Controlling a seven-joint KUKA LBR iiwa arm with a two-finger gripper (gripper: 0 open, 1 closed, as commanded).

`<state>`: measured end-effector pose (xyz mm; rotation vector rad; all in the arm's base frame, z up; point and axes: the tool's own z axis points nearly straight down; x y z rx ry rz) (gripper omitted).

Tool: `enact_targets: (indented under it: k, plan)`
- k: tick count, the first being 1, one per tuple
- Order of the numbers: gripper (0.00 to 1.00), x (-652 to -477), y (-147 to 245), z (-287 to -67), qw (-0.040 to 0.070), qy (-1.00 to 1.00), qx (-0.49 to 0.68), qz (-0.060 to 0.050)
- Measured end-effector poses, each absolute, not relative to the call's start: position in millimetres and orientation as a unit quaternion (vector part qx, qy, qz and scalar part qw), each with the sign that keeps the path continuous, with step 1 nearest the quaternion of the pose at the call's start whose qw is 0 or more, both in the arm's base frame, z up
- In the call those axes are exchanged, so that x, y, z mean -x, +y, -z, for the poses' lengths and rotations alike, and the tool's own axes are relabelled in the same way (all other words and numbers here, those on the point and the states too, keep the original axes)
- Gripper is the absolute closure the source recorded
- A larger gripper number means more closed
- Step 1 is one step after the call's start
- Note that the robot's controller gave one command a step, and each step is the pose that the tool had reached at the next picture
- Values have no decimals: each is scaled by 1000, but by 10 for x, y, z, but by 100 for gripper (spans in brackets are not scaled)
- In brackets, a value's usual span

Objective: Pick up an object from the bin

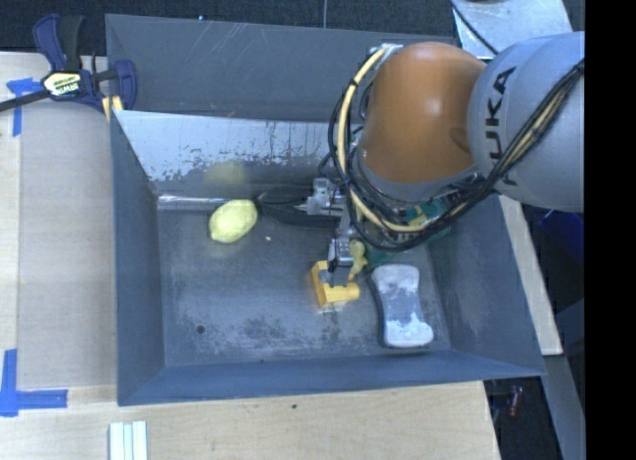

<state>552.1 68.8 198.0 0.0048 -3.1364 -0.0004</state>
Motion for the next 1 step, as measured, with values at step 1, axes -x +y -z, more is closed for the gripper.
enact_targets:
  k: [1]
  plan:
    - [0, -5536, 681, -2027, -2, -1000, 0, 0]
